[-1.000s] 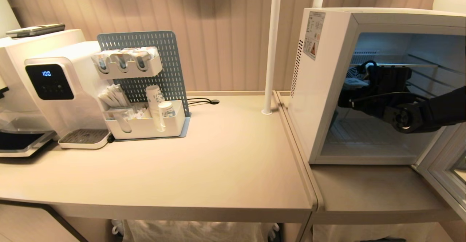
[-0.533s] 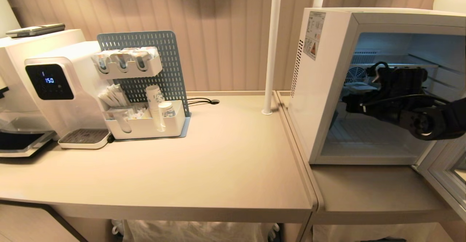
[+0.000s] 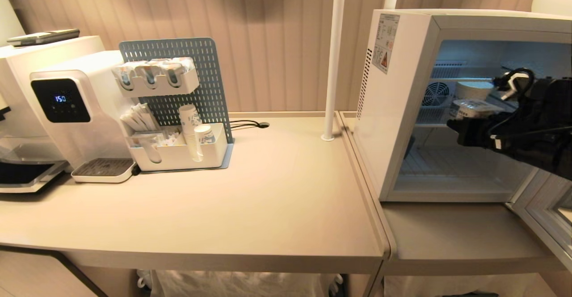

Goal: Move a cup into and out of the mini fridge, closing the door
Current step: Take the yoghurt out of the freezer, then place the yoghurt on the table

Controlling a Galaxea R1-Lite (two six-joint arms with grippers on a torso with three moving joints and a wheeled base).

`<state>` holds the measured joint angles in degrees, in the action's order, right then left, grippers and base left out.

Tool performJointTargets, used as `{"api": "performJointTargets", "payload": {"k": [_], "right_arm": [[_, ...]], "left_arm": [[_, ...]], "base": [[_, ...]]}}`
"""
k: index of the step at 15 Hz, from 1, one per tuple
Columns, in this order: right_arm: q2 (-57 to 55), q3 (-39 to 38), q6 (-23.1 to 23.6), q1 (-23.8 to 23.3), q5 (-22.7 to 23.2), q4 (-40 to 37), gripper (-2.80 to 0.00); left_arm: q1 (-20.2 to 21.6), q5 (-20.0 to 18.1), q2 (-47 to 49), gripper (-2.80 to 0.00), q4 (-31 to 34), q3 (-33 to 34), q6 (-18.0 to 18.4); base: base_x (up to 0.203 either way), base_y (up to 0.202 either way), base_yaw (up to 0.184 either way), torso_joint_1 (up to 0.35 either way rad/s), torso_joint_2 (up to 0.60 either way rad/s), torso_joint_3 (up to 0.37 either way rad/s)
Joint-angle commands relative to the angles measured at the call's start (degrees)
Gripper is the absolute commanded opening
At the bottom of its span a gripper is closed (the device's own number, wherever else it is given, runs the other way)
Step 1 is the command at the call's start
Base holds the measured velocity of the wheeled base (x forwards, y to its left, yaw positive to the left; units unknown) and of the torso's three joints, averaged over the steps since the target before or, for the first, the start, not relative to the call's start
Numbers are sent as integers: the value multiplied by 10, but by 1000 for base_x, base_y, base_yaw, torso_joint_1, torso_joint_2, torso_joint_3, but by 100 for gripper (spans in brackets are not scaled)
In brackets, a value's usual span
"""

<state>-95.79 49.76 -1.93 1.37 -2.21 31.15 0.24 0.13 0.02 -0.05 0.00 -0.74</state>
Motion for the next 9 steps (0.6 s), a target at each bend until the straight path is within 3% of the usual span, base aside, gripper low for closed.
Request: {"api": "performJointTargets", "payload": {"k": [1, 5, 9], "right_arm": [[95, -46, 1, 1, 5, 0, -280], [297, -146, 7, 4, 32, -40, -280], [550, -180, 6, 4, 34, -209, -280]], "left_arm": [[0, 0, 1, -280, 0, 0, 0], [0, 0, 1, -280, 0, 0, 0], [0, 0, 1, -280, 0, 0, 0]], "base": [[0, 0, 0, 0, 0, 0], [0, 0, 0, 0, 0, 0], [0, 0, 0, 0, 0, 0]]}}
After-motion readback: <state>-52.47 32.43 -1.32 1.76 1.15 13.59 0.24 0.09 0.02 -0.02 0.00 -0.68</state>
